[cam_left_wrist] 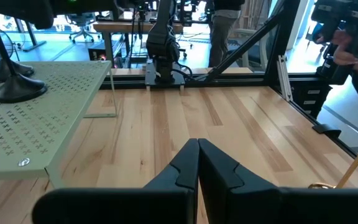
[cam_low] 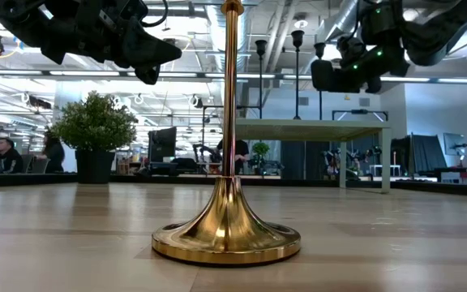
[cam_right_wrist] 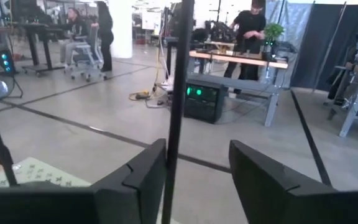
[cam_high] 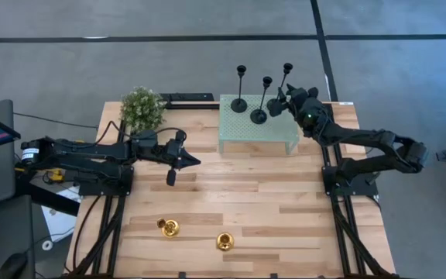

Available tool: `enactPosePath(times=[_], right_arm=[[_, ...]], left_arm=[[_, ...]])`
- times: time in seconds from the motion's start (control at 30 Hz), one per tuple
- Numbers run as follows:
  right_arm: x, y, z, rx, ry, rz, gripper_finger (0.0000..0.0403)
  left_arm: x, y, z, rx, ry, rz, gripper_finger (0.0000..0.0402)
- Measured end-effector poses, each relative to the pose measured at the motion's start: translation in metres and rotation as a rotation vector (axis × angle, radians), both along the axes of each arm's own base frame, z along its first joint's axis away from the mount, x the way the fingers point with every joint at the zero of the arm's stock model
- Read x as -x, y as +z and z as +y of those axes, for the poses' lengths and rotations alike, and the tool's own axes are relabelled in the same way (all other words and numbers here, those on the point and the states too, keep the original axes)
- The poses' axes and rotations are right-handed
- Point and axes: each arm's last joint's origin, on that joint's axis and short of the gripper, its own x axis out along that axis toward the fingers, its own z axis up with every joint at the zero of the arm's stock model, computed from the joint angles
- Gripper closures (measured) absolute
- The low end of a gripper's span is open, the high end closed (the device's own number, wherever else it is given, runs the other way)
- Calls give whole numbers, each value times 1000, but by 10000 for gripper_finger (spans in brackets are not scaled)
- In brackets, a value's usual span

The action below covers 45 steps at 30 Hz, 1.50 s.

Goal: Pick & Place candle stick holders
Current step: Put the black candle holder on the shelf

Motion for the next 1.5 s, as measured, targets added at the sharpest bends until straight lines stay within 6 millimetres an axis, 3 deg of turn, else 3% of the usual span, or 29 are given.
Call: enactPosePath(times=[0.5,1.13,1.5], right_arm=[[-2,-2,1,1,9,19,394],[-6,-3,8,-6,37,40,389],[-6,-5,8,-16,35,50,323]], left_arm=[[0,0,0,0,0,0,394],[0,0,0,0,0,1,394],[0,0,0,0,0,1,394]])
